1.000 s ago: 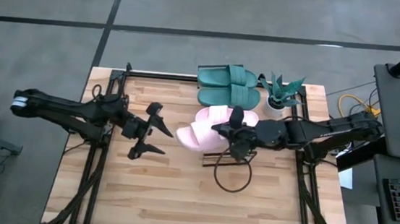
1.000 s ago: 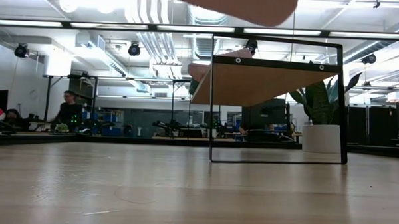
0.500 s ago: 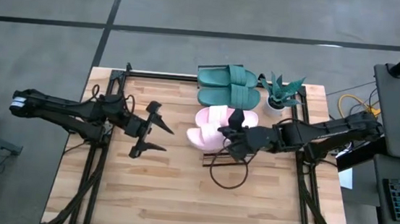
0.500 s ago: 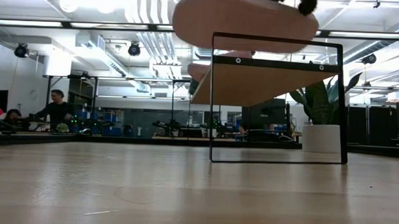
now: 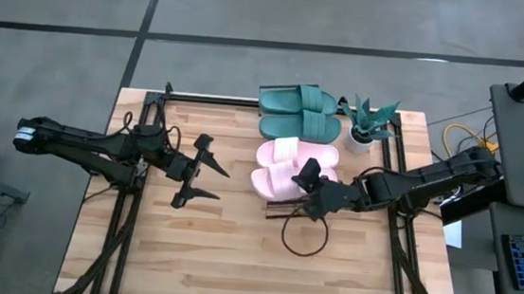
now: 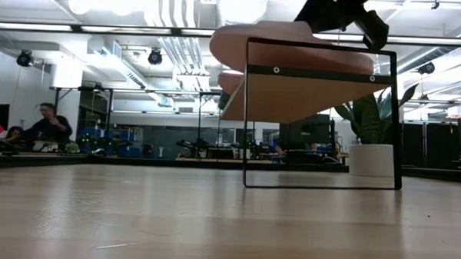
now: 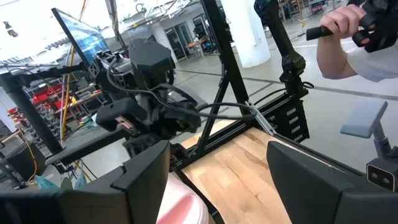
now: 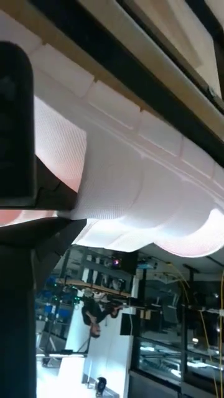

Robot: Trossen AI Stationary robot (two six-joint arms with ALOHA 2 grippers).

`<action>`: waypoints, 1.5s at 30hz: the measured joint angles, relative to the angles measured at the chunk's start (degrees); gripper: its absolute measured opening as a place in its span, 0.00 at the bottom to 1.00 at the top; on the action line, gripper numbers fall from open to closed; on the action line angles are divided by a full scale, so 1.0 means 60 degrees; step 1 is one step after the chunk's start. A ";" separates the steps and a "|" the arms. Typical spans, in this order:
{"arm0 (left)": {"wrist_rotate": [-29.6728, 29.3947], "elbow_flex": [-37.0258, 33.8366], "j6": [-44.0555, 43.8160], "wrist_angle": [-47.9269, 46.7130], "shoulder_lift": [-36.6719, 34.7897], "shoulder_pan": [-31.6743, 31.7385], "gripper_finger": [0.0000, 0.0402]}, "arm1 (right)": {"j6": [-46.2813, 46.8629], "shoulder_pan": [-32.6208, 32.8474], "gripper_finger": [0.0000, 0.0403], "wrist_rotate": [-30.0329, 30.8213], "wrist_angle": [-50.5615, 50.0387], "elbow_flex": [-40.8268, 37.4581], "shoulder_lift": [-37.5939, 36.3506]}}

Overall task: Pick and place slides into the shelf
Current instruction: Put the pink slide on the shelf

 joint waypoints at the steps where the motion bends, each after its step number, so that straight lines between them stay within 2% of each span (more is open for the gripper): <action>1: 0.0000 0.0000 0.0000 0.0000 0.0000 0.0000 0.63 | 0.0031 0.0001 0.02 0.0007 -0.0005 -0.0024 -0.0005; 8: 0.0000 0.0000 0.0000 0.0038 0.0201 0.0000 0.63 | 0.0802 -0.0006 0.07 -0.0126 -0.0637 0.0313 0.0030; 19: -0.0349 -0.0004 -0.0743 -0.0197 0.0847 0.0000 0.63 | 0.3163 -0.0028 0.32 -0.0086 -0.3010 0.1725 0.0034; 25: -0.0325 0.0066 -0.1556 -0.0065 0.1374 -0.0011 0.63 | 0.4148 -0.0024 0.41 -0.0061 -0.3360 0.2482 0.0032; 29: -0.0248 0.0033 -0.2204 0.0369 0.2063 -0.0085 0.63 | 0.4459 -0.0028 0.42 -0.0017 -0.3423 0.3165 0.0027; 37: -0.0244 0.0264 -0.1792 0.0583 0.3381 -0.0340 0.60 | 0.4752 -0.0028 0.38 -0.0013 -0.3642 0.4171 -0.0069; 40: -0.0244 0.0353 -0.1458 0.0609 0.3666 -0.0449 0.53 | 0.4783 -0.0032 0.36 -0.0015 -0.3756 0.4339 -0.0145; 45: -0.0239 0.0385 -0.1402 0.1078 0.3999 -0.0465 0.35 | 0.4907 -0.0028 0.34 -0.0018 -0.3804 0.4313 -0.0291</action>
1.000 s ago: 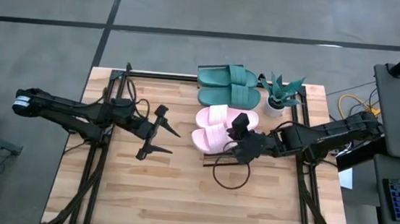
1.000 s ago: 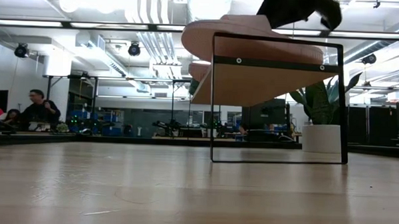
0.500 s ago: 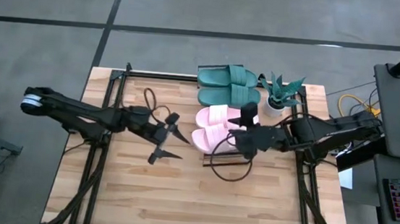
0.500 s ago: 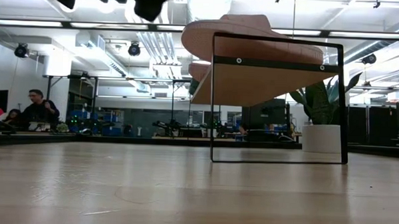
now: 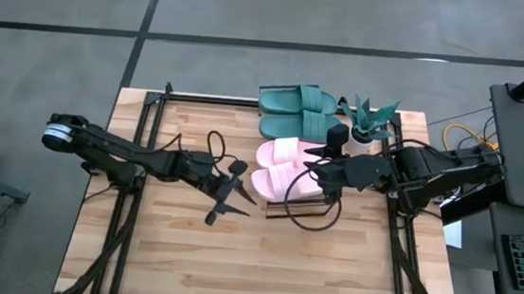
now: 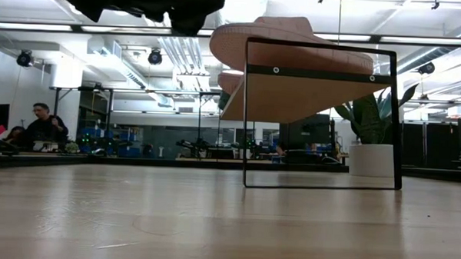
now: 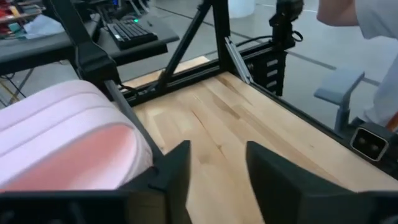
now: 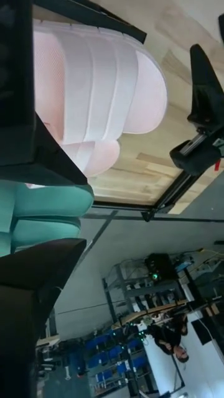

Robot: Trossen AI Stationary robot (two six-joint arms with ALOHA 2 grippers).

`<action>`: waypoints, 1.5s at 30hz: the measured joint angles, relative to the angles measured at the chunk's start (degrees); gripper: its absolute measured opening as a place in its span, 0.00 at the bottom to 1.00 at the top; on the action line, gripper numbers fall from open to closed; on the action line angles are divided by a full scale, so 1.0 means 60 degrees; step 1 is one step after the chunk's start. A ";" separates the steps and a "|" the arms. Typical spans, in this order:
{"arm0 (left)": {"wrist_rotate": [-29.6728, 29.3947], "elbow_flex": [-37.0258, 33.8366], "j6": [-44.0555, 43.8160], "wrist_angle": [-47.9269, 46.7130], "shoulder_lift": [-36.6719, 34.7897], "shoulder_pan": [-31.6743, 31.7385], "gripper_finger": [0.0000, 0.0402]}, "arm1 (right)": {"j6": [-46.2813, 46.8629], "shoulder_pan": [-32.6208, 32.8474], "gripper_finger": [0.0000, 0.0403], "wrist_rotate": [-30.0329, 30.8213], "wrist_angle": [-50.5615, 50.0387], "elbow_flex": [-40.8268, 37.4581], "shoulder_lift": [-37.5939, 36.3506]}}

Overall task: Pick and place slides into the shelf
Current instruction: Put the pink slide on the shelf

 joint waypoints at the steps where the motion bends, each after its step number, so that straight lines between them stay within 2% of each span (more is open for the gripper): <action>1: -0.0018 -0.0007 0.0003 0.0107 0.0056 0.0007 0.32 | 0.0079 0.0000 0.34 -0.0003 -0.0048 -0.0014 -0.0003; 7: -0.0585 0.0008 0.0151 0.0570 0.0325 0.0018 0.15 | 0.0172 0.0000 0.32 -0.0009 -0.0195 -0.0106 -0.0006; 16: -0.0603 -0.0014 0.0597 0.0567 0.0415 0.0021 0.01 | 0.0172 0.0000 0.33 -0.0010 -0.0395 -0.0110 -0.0006; 22: -0.0627 -0.0014 0.0701 0.0585 0.0416 0.0028 0.00 | 0.0172 0.0000 0.31 -0.0010 -0.0403 -0.0113 -0.0006; 27: -0.1578 -0.0032 0.0720 0.0589 0.0583 0.0125 0.00 | 0.0317 0.0000 0.31 -0.0013 -0.0405 -0.0113 -0.0006; 39: -0.2120 -0.0061 0.0695 0.0724 0.0617 0.0152 0.00 | 0.0487 0.0000 0.29 -0.0048 -0.0420 -0.0113 -0.0006; 45: -0.2818 -0.0072 0.0674 0.0289 0.0616 0.0145 0.00 | 0.0603 0.0000 0.29 -0.0054 -0.0622 -0.0113 -0.0006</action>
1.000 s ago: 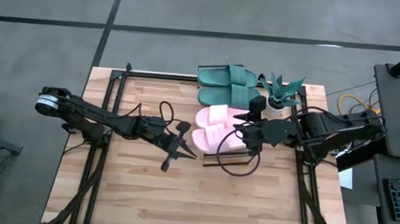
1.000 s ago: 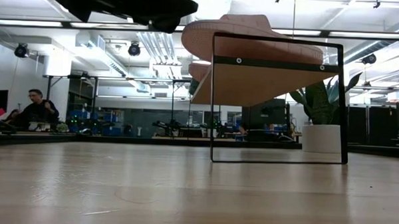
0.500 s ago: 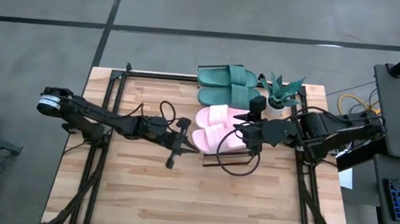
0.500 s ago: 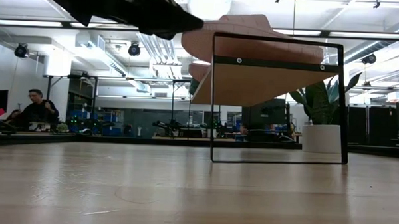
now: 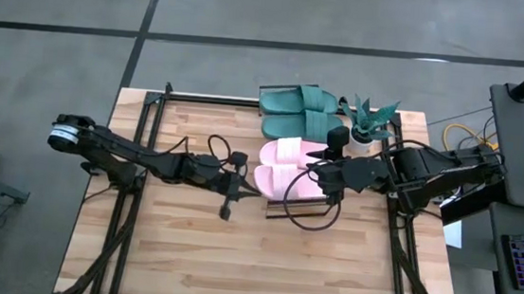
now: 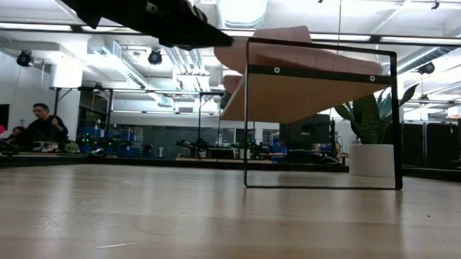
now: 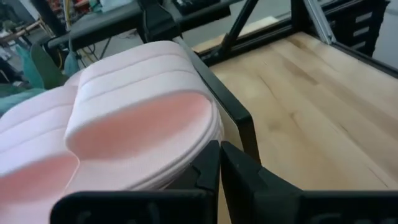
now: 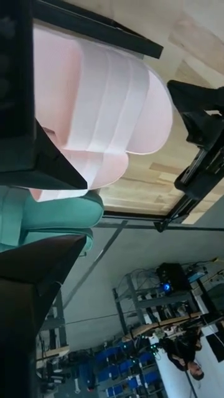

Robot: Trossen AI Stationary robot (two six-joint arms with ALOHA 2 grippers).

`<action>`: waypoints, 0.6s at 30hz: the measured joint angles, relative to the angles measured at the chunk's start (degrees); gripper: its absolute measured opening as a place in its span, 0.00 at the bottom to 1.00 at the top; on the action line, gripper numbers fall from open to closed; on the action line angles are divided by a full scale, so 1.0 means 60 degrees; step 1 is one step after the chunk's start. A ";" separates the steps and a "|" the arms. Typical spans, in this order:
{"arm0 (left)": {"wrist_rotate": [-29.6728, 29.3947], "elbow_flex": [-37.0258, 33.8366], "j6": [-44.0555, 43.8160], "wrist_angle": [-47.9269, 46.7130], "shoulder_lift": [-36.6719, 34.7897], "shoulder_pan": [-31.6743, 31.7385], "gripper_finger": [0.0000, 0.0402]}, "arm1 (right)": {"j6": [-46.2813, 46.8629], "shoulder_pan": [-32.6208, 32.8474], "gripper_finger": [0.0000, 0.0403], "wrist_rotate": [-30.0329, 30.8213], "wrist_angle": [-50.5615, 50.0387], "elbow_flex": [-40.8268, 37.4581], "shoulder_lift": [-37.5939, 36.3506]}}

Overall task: Pick and place slides into the shelf
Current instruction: Put the pink slide on the shelf, then return to Home Position

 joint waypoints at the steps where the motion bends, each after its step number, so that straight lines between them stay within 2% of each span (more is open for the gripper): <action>1: -0.0026 0.0000 -0.0012 -0.0061 0.0000 -0.0003 0.00 | 0.0031 0.0000 0.29 0.0000 -0.0030 0.0000 0.0000; 10: 0.0320 -0.0064 -0.0283 -0.0143 -0.0363 -0.0287 0.00 | 0.0159 0.0000 0.28 -0.0033 -0.0073 -0.0004 0.0000; 18: 0.0307 -0.0161 -0.1491 -0.1938 -0.1926 -0.0631 0.00 | 0.0396 0.0000 0.28 -0.0033 -0.0299 -0.0004 -0.0007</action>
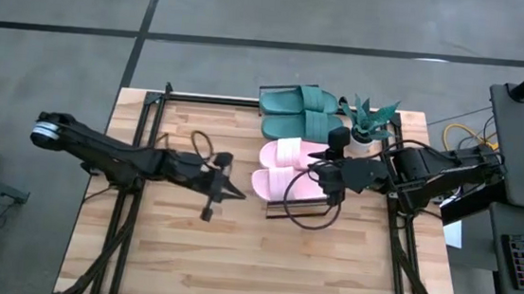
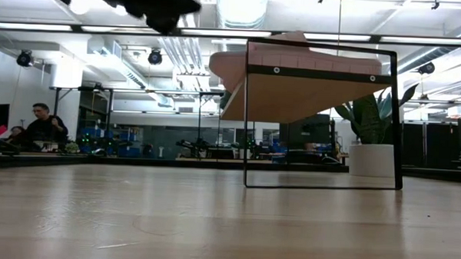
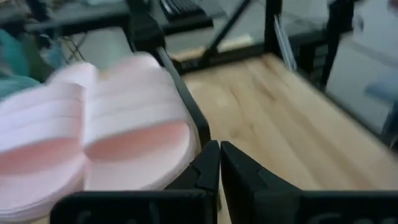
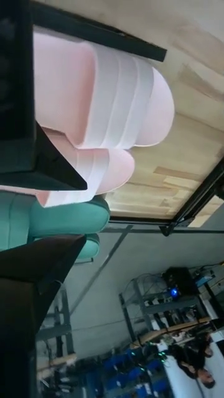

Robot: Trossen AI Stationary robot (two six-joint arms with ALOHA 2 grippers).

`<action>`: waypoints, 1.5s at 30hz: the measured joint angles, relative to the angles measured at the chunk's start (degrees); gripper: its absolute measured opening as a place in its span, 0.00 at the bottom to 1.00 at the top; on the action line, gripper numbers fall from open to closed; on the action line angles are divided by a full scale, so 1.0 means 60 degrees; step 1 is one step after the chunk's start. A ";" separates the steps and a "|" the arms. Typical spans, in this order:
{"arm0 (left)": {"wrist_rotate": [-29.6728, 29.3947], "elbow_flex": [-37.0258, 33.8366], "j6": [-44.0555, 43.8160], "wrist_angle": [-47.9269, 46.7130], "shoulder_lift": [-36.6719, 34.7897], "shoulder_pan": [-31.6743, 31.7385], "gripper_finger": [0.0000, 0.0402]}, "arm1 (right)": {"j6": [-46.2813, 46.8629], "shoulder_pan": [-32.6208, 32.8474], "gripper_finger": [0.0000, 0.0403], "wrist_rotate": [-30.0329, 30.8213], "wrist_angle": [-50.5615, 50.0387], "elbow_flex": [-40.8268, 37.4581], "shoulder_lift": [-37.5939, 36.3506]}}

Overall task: Pick and place slides into the shelf
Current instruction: Return to Home Position

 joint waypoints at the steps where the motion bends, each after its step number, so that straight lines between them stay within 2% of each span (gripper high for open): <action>1: -0.0109 -0.0026 -0.0264 0.0024 -0.0237 -0.0023 0.00 | 0.0176 0.0000 0.28 0.0000 -0.0009 0.0000 0.0000; 4: -0.0900 -0.0151 -0.0782 -0.0272 -0.1099 -0.0149 0.00 | 0.0718 0.0000 0.27 0.0000 -0.0230 0.0000 -0.0007; 8: -0.2846 -0.0329 -0.1011 -0.1581 -0.2398 -0.0494 0.00 | 0.1455 0.0001 0.25 0.0000 -0.0781 0.0000 -0.0007; 10: -0.3274 -0.0588 -0.1020 -0.1991 -0.3008 -0.0691 0.00 | 0.1720 0.0000 0.24 0.0000 -0.0981 -0.0054 -0.0011; 14: -0.3733 -0.1679 -0.0934 -0.1837 -0.4307 -0.0968 0.00 | 0.1913 0.0000 0.23 0.0000 -0.0981 -0.0395 -0.0018; 16: -0.4044 -0.2518 -0.0648 -0.0884 -0.4958 -0.0876 0.00 | 0.1885 0.0000 0.23 0.0003 -0.0854 -0.0659 -0.0022; 19: -0.3575 -0.3843 0.0219 0.1666 -0.5531 -0.0336 0.00 | 0.1763 -0.0005 0.23 0.0004 -0.0579 -0.1064 -0.0022; 21: -0.2845 -0.4273 0.0277 0.1953 -0.5894 0.0255 0.00 | 0.1627 -0.0018 0.23 0.0000 -0.0234 -0.1359 -0.0022; 27: -0.2521 -0.4669 0.0024 0.0253 -0.7141 0.1699 0.00 | 0.1759 -0.0018 0.21 0.0000 -0.0062 -0.1732 -0.0029; 32: -0.1945 -0.4732 -0.0653 -0.1967 -0.8559 0.1725 0.00 | 0.2310 0.0052 0.18 0.0006 -0.0094 -0.1815 -0.0252; 35: -0.1964 -0.5065 -0.0988 -0.2033 -0.9313 0.1663 0.00 | 0.2865 0.0114 0.16 0.0036 0.0012 -0.1977 -0.0540; 39: -0.1938 -0.5715 -0.0634 -0.2373 -1.0333 0.1539 0.00 | 0.3576 0.0270 0.14 0.0060 0.0377 -0.2564 -0.1286; 42: -0.1986 -0.6314 -0.0273 -0.2448 -1.1101 0.1539 0.00 | 0.3923 0.0667 0.12 0.0069 0.0893 -0.3476 -0.2145; 45: -0.1976 -0.6546 -0.0248 -0.1997 -1.0881 0.1538 0.00 | 0.4194 0.1188 0.10 -0.0347 0.2212 -0.4912 -0.3434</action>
